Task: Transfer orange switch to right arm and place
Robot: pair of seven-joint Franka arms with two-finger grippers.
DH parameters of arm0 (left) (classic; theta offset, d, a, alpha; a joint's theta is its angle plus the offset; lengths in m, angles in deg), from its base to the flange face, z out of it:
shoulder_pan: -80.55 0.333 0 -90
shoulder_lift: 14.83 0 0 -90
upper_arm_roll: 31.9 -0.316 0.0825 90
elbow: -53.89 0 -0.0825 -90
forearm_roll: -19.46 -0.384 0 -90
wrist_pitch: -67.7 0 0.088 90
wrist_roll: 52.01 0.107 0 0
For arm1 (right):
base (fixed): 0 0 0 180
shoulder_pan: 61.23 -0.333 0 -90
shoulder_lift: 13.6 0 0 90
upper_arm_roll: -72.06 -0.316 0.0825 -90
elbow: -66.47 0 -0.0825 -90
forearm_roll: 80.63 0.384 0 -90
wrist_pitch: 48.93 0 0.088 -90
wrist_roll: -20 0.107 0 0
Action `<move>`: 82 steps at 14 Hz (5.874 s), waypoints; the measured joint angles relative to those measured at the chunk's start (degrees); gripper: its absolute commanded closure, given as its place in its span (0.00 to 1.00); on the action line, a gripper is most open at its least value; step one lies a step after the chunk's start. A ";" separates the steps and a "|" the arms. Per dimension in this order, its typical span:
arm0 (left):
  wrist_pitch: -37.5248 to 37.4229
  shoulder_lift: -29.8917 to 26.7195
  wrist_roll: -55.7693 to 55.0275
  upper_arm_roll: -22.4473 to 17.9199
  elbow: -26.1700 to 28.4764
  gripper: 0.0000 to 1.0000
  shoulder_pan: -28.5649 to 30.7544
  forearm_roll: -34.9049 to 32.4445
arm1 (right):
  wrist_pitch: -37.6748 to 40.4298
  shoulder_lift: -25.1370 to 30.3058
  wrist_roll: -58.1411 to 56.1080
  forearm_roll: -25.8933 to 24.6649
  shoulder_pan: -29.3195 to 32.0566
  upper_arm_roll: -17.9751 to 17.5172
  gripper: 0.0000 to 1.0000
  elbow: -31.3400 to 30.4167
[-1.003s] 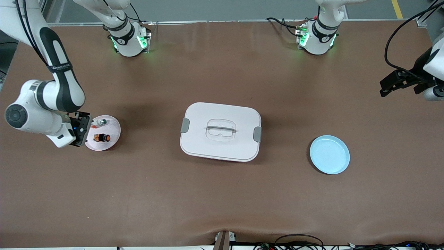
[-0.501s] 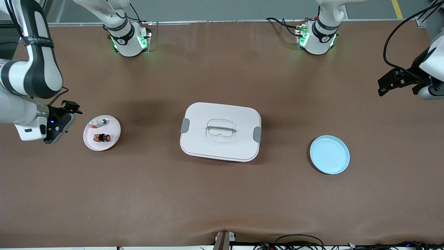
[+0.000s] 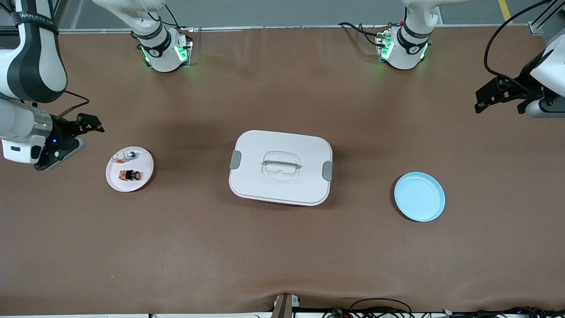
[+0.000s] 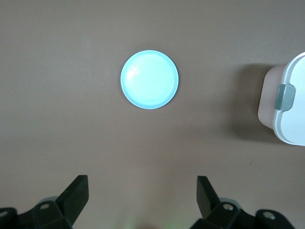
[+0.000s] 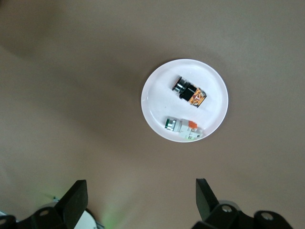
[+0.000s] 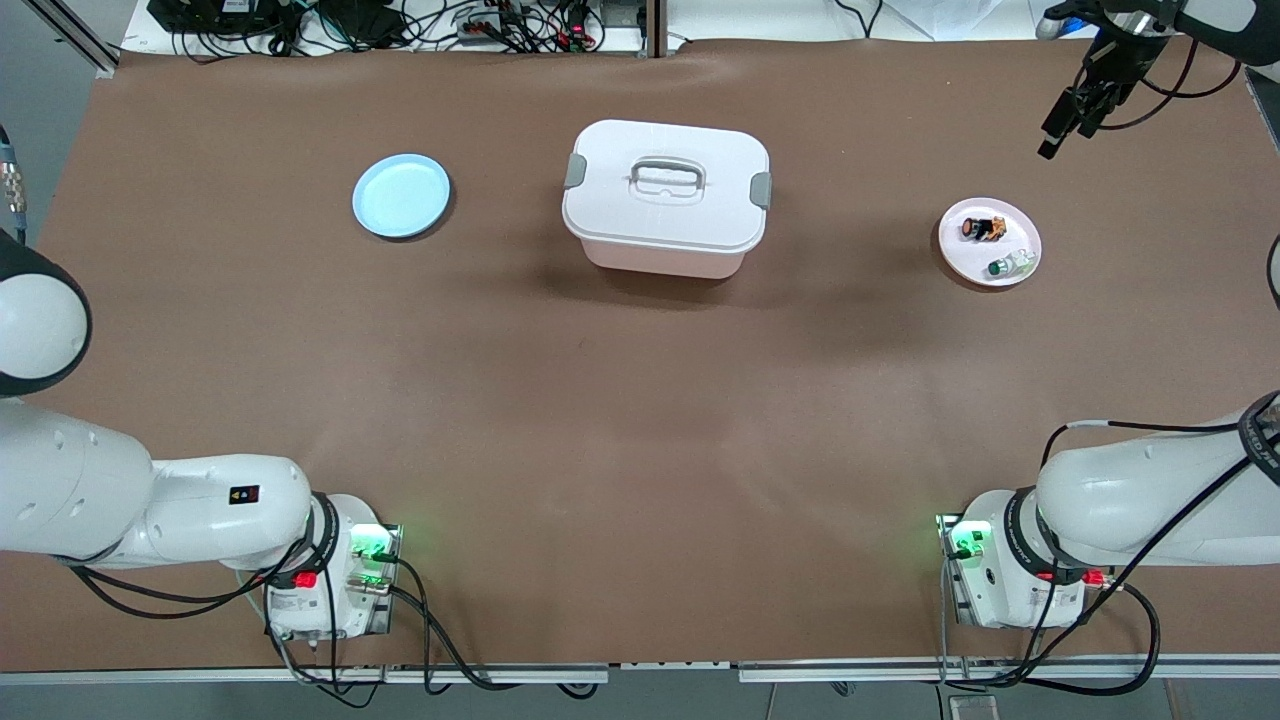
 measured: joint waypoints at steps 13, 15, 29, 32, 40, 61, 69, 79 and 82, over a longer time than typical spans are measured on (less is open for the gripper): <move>1.70 -1.66 3.50 0.18 2.85 0.00 -0.01 -2.22 | 3.71 5.01 28.67 -1.12 -6.65 -0.04 0.00 0.86; 1.74 -1.68 3.50 0.32 2.87 0.00 -0.04 -2.22 | 3.62 5.03 29.58 -2.18 -7.89 -0.06 0.00 3.01; 1.79 -1.71 3.50 0.35 2.88 0.00 -0.06 -2.22 | 4.20 3.97 30.39 0.98 -3.48 1.37 0.00 13.33; 1.80 -1.71 3.50 0.35 2.88 0.00 -0.06 -2.22 | 4.39 3.98 30.39 1.04 -2.83 1.37 0.00 16.75; 1.81 -1.71 3.50 0.36 2.88 0.00 -0.06 -2.22 | 9.30 3.92 30.38 1.08 -2.59 0.76 0.00 18.37; 1.81 -1.71 3.50 0.36 2.90 0.00 -0.11 -2.22 | 9.34 6.89 30.99 1.74 -1.31 1.24 0.00 14.44; 1.81 -1.71 3.50 0.36 2.91 0.00 -0.12 -2.22 | 9.30 9.11 30.99 2.22 -1.76 0.23 0.00 12.27; 2.41 -1.72 3.50 0.35 2.62 0.00 -0.07 -2.07 | 5.17 13.98 30.99 2.23 -2.46 0.57 0.00 5.31; 2.47 -1.71 1.14 0.36 2.48 0.00 -0.12 -0.01 | 5.09 14.22 30.99 2.23 -2.45 0.86 0.00 5.75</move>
